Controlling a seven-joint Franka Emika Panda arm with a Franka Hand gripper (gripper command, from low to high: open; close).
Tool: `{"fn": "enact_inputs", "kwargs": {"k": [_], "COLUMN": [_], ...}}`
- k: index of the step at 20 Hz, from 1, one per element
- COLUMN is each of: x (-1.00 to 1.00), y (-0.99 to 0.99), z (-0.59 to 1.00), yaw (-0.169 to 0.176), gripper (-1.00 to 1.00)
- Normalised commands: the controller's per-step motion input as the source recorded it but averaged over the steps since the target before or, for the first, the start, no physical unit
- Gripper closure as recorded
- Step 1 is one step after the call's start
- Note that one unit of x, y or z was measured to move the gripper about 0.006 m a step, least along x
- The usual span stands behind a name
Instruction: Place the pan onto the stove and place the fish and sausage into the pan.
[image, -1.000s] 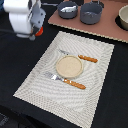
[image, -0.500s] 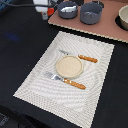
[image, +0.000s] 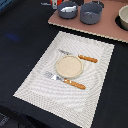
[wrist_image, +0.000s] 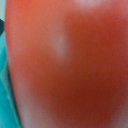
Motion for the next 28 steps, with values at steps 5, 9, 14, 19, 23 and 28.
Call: {"fn": "enact_inputs", "kwargs": {"k": [5,9,14,19,23,28], "x": [0.05,0.11,0.49,0.65,0.35,-0.02], "y": [0.94,0.7,0.55,0.38,0.31,0.14], "z": [-0.07,-0.27,-0.17,-0.1,-0.19,-0.15], "yaw": [-0.064,0.0,-0.03,-0.057,-0.044,0.005], "gripper": [1.0,1.0,1.0,1.0,1.0,-1.0]}}
